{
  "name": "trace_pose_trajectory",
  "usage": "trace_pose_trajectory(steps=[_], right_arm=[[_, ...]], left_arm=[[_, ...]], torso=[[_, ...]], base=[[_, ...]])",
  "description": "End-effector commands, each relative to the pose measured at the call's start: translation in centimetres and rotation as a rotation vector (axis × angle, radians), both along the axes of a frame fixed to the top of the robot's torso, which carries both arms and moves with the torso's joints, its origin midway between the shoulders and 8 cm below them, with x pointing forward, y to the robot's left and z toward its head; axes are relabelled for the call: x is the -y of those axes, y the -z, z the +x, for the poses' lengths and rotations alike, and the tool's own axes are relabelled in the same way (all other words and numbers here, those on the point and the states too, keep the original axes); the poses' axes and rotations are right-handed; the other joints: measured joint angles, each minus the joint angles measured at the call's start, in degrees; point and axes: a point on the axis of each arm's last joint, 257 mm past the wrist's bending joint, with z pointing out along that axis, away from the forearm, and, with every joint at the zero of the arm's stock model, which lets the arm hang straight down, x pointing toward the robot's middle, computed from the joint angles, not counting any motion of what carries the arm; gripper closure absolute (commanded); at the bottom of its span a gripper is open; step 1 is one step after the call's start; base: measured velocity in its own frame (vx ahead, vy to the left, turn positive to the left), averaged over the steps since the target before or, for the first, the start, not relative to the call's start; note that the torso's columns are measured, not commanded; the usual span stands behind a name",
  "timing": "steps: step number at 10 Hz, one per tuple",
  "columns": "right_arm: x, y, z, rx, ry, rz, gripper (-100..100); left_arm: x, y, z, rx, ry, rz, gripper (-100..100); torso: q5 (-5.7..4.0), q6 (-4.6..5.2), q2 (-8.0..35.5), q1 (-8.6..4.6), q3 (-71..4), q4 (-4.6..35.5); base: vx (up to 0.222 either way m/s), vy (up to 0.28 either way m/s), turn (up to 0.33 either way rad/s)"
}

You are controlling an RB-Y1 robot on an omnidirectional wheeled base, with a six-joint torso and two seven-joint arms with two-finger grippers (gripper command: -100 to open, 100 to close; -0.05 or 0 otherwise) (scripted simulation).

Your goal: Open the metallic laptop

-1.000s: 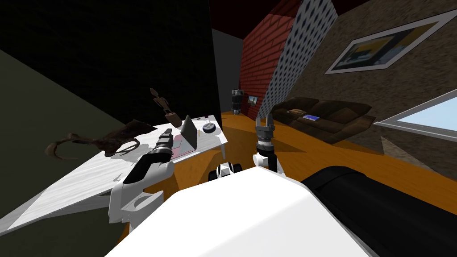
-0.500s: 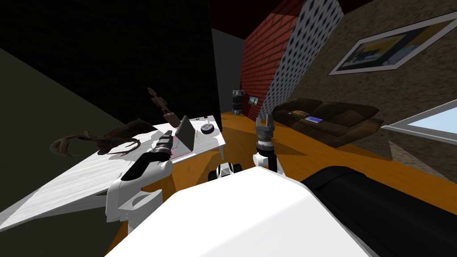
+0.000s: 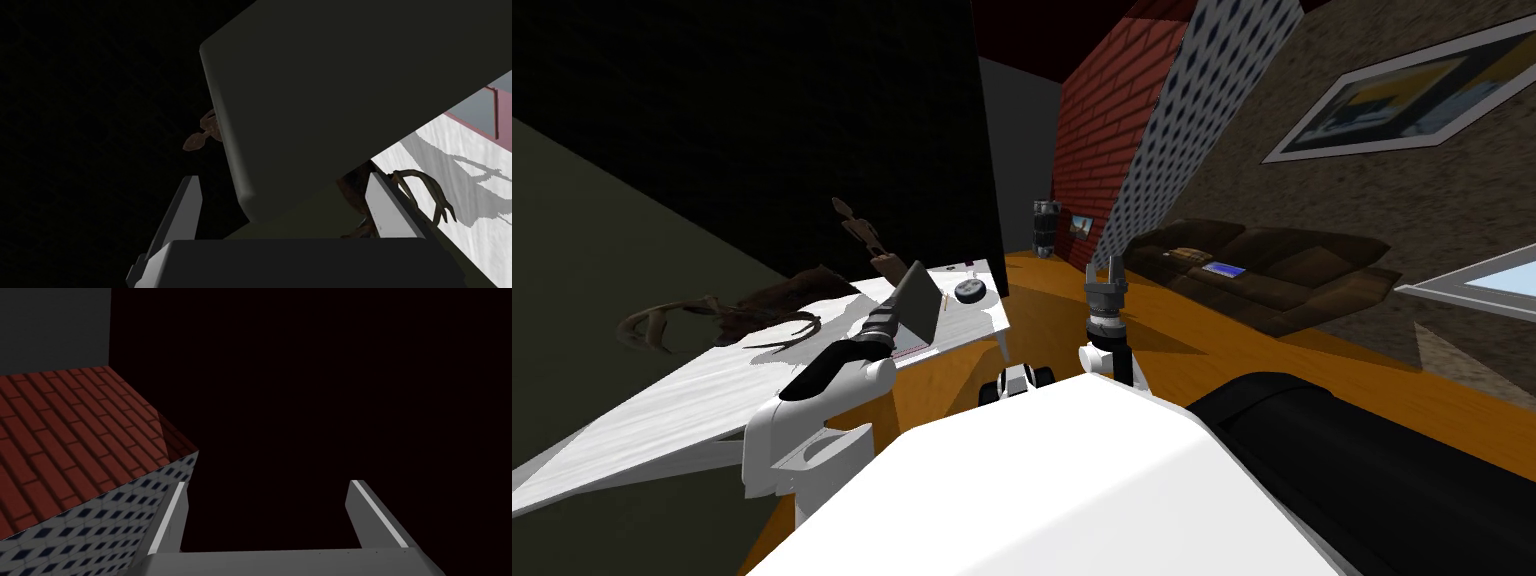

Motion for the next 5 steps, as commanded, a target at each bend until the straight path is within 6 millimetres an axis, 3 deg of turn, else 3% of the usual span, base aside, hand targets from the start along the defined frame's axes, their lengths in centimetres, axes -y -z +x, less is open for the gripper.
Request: trace_pose_trajectory(steps=[1, 5], right_arm=[[0.0, 0.0, 0.0, 0.000, 0.000, 0.000, 0], [0.0, 0.0, 0.0, 0.000, 0.000, 0.000, 0]], left_arm=[[0.0, 0.0, 0.0, 0.000, 0.000, 0.000, 100], [1.9, 0.6, 0.3, 0.031, 0.011, -0.192, 100]], torso=[[0.00, 0.00, 0.0, -0.02, 0.0, 0.0], [0.26, -0.19, -0.2, 0.33, -0.1, -0.2]], base=[[0.000, 0.000, 0.000], [-0.013, 0.137, 0.022]])
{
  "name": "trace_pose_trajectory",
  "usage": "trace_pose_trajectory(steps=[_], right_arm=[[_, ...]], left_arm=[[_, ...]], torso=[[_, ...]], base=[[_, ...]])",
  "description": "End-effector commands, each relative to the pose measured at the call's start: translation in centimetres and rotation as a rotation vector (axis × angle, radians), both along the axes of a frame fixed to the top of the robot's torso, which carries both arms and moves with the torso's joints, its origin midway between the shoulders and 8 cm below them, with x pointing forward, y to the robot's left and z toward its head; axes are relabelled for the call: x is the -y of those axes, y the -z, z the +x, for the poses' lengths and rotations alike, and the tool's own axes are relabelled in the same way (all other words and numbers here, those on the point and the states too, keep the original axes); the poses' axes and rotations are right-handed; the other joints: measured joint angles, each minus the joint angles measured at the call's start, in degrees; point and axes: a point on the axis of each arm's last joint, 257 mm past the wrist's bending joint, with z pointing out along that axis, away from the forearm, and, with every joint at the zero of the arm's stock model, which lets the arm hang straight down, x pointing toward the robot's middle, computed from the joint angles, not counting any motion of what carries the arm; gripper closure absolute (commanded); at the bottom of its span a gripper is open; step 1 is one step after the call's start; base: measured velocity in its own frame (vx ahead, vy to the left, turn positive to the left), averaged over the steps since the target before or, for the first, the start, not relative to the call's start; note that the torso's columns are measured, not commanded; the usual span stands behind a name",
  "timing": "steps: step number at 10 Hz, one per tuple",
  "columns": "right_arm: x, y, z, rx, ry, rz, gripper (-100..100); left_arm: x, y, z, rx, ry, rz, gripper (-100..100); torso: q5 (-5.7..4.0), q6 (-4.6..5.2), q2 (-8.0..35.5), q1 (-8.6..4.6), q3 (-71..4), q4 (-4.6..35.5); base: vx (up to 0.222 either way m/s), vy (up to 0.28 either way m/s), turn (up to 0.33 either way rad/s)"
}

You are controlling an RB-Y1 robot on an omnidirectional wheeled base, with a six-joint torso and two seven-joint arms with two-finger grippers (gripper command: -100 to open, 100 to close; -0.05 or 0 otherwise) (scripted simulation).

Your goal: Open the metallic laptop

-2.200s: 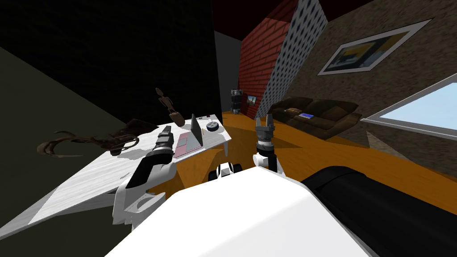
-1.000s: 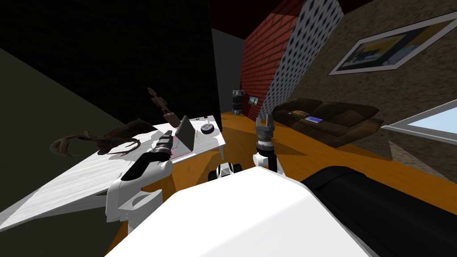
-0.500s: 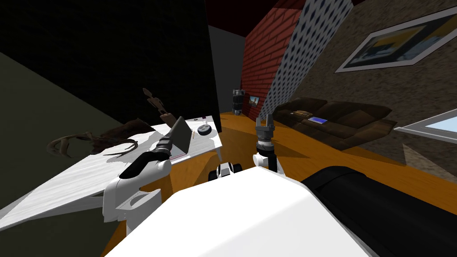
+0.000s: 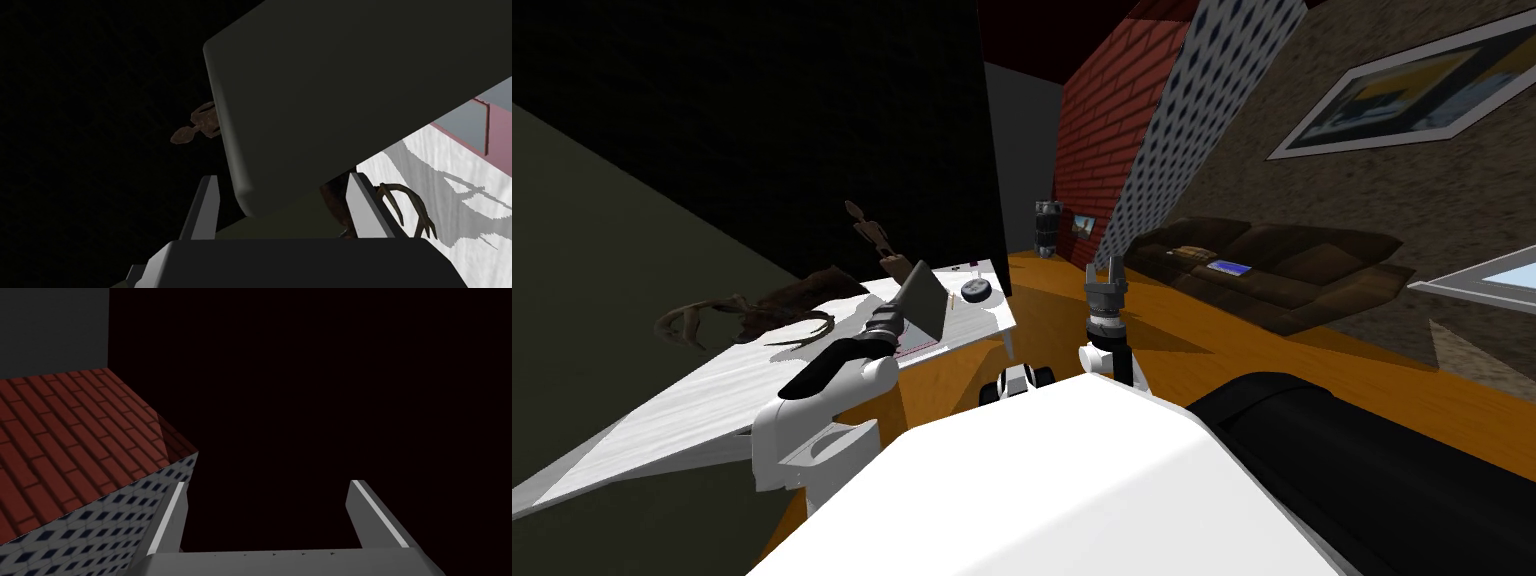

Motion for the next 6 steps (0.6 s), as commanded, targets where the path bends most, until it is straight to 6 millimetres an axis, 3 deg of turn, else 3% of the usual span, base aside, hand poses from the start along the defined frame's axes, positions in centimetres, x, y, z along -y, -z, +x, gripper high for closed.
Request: trace_pose_trajectory(steps=[1, 5, 6], right_arm=[[0.0, 0.0, 0.0, 0.000, 0.000, 0.000, 0], [0.0, 0.0, 0.0, 0.000, 0.000, 0.000, 0], [0.0, 0.0, 0.0, 0.000, 0.000, 0.000, 0]], left_arm=[[0.8, 0.7, 0.0, 0.006, 0.001, -0.108, 100], [2.6, 0.9, 0.2, 0.029, 0.014, -0.261, 100], [2.3, 0.8, 0.3, 0.026, 0.013, -0.233, 100]], torso=[[0.02, -0.05, -0.1, -0.04, 0.0, -0.1], [-0.22, 0.12, 0.0, -0.44, 0.0, 0.1], [-0.29, 0.16, 0.1, -0.51, 0.0, 0.1]], base=[[-0.012, 0.131, 0.037], [-0.019, 0.133, 0.030], [-0.011, 0.070, 0.007]])
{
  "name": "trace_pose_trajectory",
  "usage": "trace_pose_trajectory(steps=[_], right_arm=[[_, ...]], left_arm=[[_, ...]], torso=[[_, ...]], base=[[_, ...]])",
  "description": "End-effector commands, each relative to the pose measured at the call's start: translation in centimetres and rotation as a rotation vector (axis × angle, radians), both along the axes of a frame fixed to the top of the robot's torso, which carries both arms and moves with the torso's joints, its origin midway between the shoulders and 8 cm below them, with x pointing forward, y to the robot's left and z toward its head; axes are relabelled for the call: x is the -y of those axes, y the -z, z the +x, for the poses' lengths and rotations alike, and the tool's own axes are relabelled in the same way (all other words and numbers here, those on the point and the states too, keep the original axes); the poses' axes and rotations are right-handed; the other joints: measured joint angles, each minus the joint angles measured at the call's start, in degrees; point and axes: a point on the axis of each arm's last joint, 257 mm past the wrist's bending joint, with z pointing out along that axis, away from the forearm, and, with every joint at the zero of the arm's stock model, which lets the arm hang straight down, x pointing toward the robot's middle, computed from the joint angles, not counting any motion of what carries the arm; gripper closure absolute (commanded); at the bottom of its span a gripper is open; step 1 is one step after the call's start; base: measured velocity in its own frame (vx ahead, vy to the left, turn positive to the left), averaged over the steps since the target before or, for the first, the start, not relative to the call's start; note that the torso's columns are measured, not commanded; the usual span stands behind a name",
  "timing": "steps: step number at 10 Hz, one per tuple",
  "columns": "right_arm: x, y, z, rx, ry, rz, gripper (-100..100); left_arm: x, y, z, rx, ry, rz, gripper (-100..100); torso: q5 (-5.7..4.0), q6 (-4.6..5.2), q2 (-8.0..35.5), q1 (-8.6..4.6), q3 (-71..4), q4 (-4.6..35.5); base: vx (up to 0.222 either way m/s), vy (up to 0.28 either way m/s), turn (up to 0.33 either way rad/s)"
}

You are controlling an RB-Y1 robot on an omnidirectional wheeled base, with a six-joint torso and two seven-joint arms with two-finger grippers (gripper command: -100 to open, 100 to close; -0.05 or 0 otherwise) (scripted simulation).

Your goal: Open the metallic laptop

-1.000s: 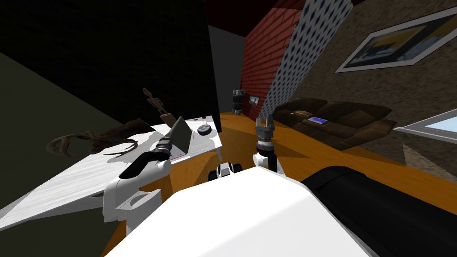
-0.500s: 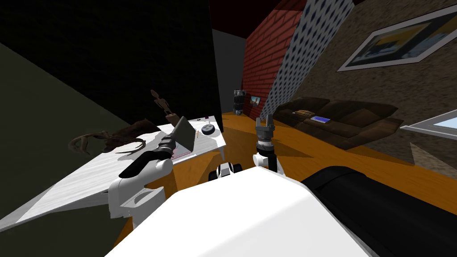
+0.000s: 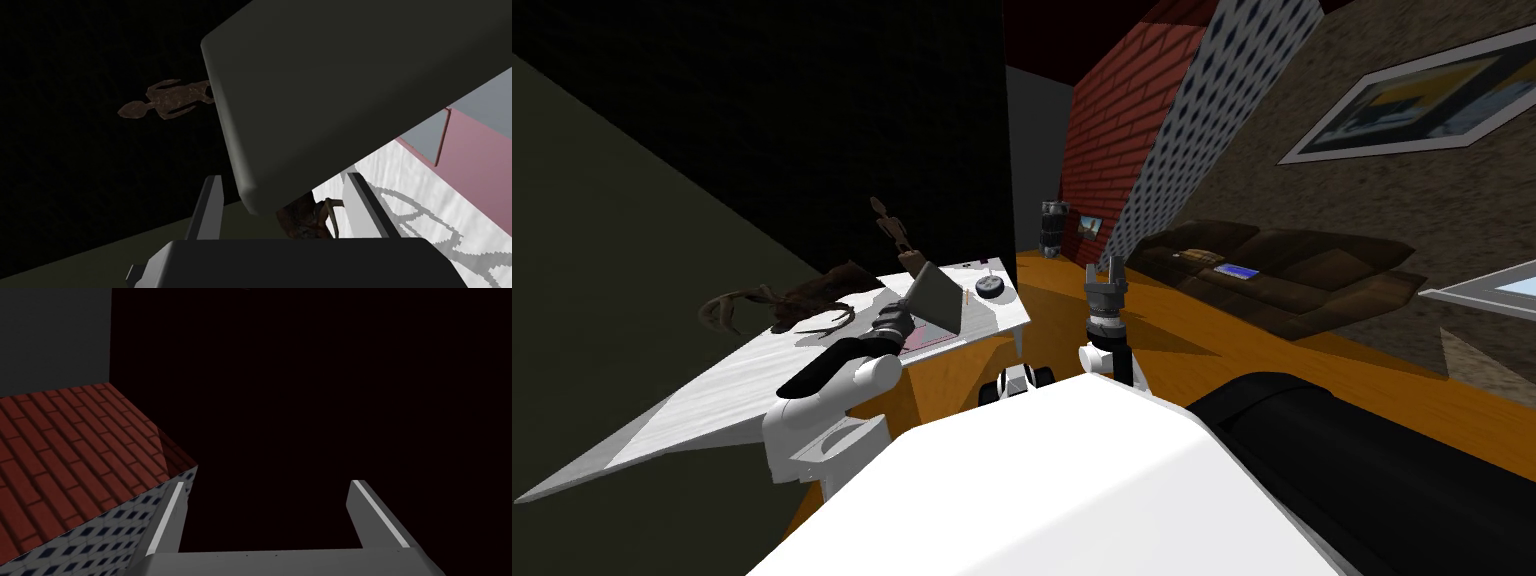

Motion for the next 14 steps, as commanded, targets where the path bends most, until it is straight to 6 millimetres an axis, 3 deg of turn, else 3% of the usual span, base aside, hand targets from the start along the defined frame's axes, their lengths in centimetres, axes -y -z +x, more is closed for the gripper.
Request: trace_pose_trajectory(steps=[1, 9, 10, 14], right_arm=[[0.0, 0.0, 0.0, 0.000, 0.000, 0.000, 0], [0.0, 0.0, 0.0, 0.000, 0.000, 0.000, 0], [0.0, 0.0, 0.0, 0.000, 0.000, 0.000, 0], [0.0, 0.0, 0.0, 0.000, 0.000, 0.000, 0]], left_arm=[[0.7, 1.1, 0.9, 0.011, 0.010, -0.085, 100], [3.4, 5.5, 4.3, 0.051, 0.034, -0.417, 100], [3.1, 5.4, 4.0, 0.041, 0.033, -0.388, 100], [4.8, 7.8, 5.8, 0.064, 0.050, -0.518, 100]], torso=[[-0.09, 0.06, 0.0, -0.34, 0.0, 0.0], [-0.09, 0.03, 0.0, -0.14, 0.0, 0.1], [-0.09, 0.02, 0.0, -0.16, 0.0, 0.1], [-0.04, 0.00, 0.0, -0.06, 0.0, 0.0]], base=[[-0.029, 0.091, 0.065], [-0.044, 0.104, 0.032], [-0.015, 0.035, 0.003], [-0.031, 0.071, -0.002]])
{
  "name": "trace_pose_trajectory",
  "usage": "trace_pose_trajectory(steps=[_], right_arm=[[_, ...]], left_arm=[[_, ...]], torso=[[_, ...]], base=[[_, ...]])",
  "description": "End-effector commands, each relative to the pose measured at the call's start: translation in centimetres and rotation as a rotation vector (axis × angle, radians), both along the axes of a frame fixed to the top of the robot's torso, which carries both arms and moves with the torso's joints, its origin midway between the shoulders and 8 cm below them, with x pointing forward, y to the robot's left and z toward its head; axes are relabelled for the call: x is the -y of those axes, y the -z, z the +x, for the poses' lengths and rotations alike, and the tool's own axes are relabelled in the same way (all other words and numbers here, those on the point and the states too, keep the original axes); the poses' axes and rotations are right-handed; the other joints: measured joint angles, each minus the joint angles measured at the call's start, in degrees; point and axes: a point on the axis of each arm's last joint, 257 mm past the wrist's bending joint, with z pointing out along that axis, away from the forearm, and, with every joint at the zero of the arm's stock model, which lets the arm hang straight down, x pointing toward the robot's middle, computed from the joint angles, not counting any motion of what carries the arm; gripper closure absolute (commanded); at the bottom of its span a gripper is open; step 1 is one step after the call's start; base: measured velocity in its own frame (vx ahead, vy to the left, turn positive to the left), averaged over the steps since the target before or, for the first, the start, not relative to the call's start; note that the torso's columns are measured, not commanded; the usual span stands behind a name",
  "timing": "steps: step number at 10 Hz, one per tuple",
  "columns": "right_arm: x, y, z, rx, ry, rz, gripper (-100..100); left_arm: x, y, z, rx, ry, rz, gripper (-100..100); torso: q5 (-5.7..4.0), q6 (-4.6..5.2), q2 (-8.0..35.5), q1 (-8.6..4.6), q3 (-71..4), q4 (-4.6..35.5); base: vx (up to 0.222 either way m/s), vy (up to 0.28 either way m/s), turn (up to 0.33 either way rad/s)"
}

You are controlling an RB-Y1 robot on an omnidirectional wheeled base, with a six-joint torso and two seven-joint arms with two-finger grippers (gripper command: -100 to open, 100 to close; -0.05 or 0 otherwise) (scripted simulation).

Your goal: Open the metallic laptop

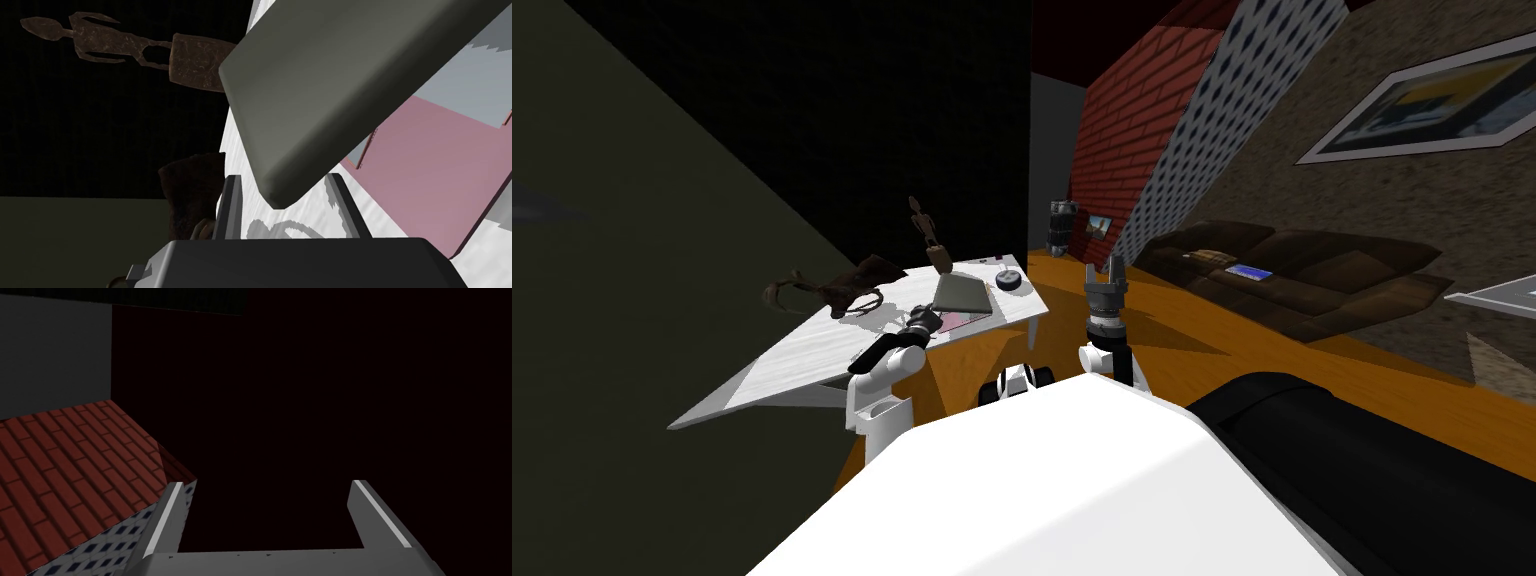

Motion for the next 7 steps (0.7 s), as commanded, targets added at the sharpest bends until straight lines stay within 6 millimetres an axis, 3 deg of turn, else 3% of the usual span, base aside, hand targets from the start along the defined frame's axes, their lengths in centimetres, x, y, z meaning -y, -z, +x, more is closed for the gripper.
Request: trace_pose_trajectory(steps=[1, 2, 7], right_arm=[[0.0, 0.0, 0.0, 0.000, 0.000, 0.000, 0], [0.0, 0.0, 0.0, 0.000, 0.000, 0.000, 0], [0.0, 0.0, 0.0, 0.000, 0.000, 0.000, 0]], left_arm=[[2.2, -0.5, 0.4, 0.001, 0.023, -0.024, -100], [2.2, -0.5, 0.4, 0.001, 0.023, -0.024, -100], [6.1, -3.3, -0.1, 0.000, 0.056, -0.022, -100]], torso=[[-0.01, -0.01, 0.0, 0.01, 0.0, 0.0], [-0.03, 0.00, -0.1, -0.06, -0.1, 0.0], [-0.04, 0.02, 0.1, -0.03, 0.0, 0.1]], base=[[0.006, 0.061, 0.081], [0.022, 0.035, 0.049], [0.028, 0.040, 0.056]])
